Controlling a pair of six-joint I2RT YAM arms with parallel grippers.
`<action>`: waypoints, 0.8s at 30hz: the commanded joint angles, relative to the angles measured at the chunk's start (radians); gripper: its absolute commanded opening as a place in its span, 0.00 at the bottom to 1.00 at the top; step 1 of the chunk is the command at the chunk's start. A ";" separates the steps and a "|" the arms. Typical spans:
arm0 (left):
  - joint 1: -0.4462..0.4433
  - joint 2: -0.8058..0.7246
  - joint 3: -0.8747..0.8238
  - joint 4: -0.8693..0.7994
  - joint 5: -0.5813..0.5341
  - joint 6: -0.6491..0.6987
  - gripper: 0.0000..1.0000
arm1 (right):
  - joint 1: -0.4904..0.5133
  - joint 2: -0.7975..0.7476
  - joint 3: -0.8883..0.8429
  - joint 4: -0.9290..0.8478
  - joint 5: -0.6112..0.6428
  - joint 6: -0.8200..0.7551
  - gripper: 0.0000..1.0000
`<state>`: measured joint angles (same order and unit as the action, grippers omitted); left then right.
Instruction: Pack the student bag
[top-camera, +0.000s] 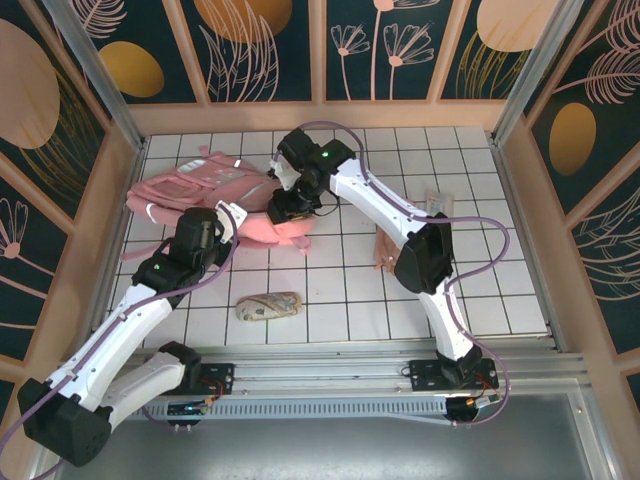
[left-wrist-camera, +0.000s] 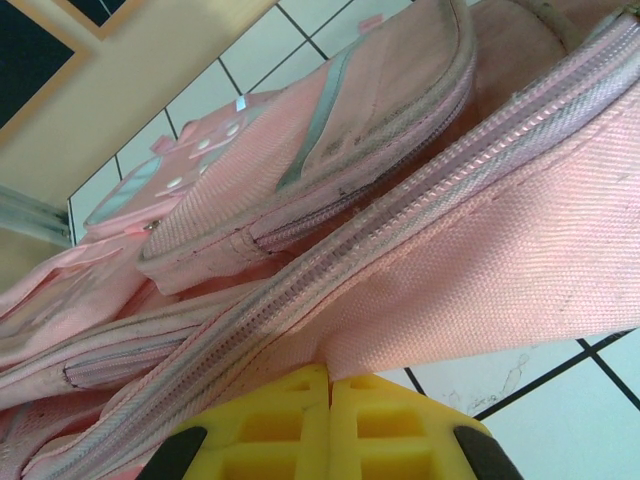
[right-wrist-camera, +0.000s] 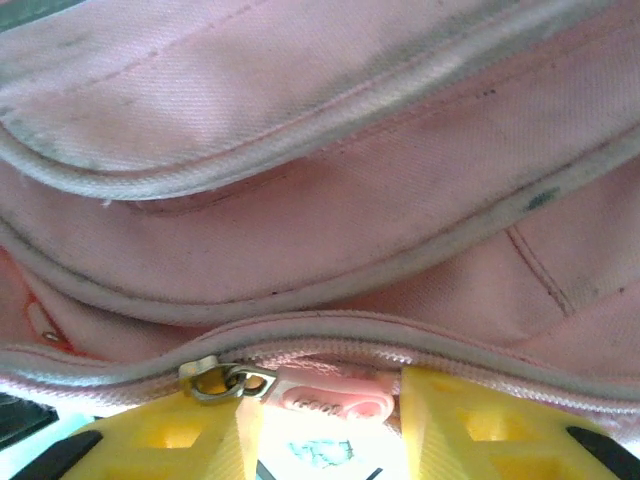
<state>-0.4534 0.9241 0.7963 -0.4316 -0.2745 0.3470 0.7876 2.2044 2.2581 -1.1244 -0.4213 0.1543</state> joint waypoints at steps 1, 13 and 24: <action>0.003 -0.037 0.014 0.087 -0.021 -0.015 0.00 | 0.013 -0.011 -0.002 0.064 -0.043 -0.021 0.30; 0.004 -0.050 0.008 0.072 -0.057 -0.007 0.00 | 0.002 -0.144 -0.172 0.102 0.075 -0.013 0.00; 0.014 -0.080 -0.013 0.035 -0.125 -0.005 0.00 | -0.106 -0.365 -0.523 0.184 0.138 0.019 0.00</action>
<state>-0.4496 0.8772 0.7841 -0.4232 -0.3321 0.3470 0.7280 1.8877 1.7767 -0.9344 -0.3634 0.1425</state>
